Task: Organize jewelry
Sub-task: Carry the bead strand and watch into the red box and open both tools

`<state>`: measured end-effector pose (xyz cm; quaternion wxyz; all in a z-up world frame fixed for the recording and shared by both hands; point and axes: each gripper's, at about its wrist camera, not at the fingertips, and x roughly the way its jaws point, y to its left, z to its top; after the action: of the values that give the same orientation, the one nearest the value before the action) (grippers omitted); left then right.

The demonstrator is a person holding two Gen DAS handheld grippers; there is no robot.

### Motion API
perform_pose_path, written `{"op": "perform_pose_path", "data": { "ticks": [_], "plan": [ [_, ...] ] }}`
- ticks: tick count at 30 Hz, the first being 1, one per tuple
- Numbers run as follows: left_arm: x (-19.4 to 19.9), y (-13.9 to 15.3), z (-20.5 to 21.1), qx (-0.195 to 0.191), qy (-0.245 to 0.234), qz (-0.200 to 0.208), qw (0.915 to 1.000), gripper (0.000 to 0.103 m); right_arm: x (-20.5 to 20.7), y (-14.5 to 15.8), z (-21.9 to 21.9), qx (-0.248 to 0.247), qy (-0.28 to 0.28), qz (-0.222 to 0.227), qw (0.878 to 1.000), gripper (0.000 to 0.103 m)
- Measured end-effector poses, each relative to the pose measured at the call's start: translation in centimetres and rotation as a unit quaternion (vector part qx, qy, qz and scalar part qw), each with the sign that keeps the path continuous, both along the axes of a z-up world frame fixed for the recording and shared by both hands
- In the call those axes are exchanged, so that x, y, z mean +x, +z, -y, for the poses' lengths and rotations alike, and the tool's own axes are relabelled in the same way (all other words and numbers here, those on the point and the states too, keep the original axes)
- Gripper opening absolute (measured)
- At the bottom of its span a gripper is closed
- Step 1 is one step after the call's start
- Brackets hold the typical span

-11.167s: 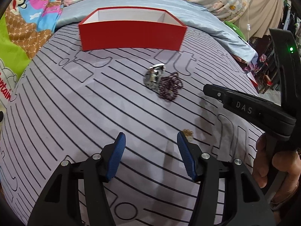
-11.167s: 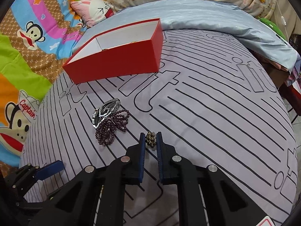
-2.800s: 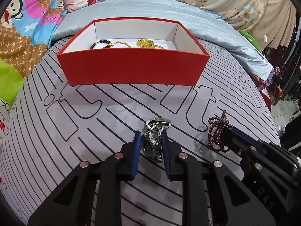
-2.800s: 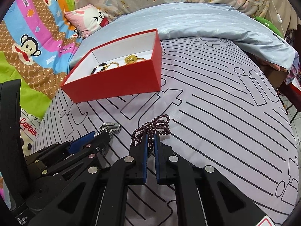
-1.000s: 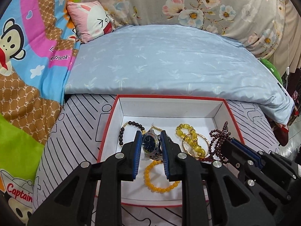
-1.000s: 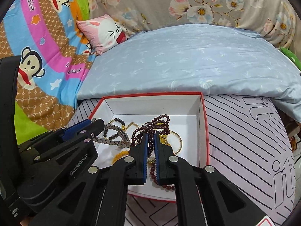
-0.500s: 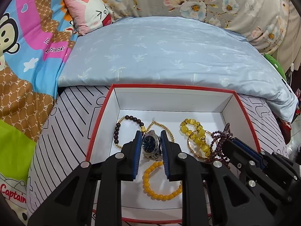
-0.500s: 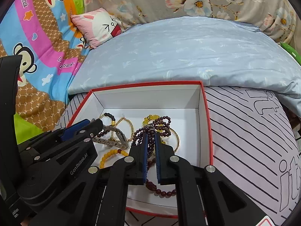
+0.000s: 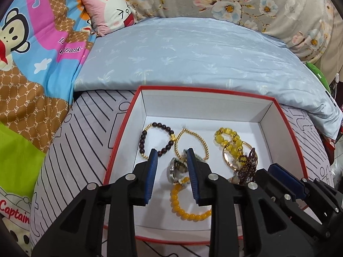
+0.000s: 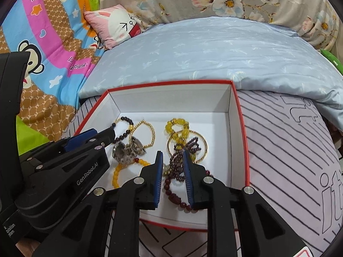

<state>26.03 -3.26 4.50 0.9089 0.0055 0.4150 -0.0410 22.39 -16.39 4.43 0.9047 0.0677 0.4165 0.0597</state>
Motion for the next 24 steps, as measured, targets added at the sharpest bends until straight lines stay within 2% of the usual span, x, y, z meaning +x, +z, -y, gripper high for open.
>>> {"op": "perform_pose_path", "data": {
  "ticks": [5,8,13,17,24],
  "plan": [
    [-1.2,-1.2,-0.5,0.002,0.003,-0.016,0.9999,0.027,-1.3,-0.5,-0.3,-0.008,0.000,-0.003,1.000,0.016],
    [-2.4,-1.4,-0.2,0.020,0.000,-0.010,0.9998,0.027,-2.1,-0.4,-0.6,-0.018,0.003,-0.002,1.000,0.016],
    [-4.4,-1.3,-0.3,0.014,-0.003,-0.014,0.9998,0.027,-4.1,-0.5,-0.6,-0.027,0.005,-0.002,1.000,0.016],
    [-7.2,-1.5,0.0,0.024,-0.007,-0.013,0.9996,0.027,-6.5,-0.5,-0.4,-0.035,0.008,-0.002,0.999,0.016],
    [-12.2,-1.5,0.0,0.009,-0.015,-0.025,0.9995,0.028,-11.9,-0.5,0.1,-0.028,0.007,-0.010,1.000,0.017]
  ]
}}
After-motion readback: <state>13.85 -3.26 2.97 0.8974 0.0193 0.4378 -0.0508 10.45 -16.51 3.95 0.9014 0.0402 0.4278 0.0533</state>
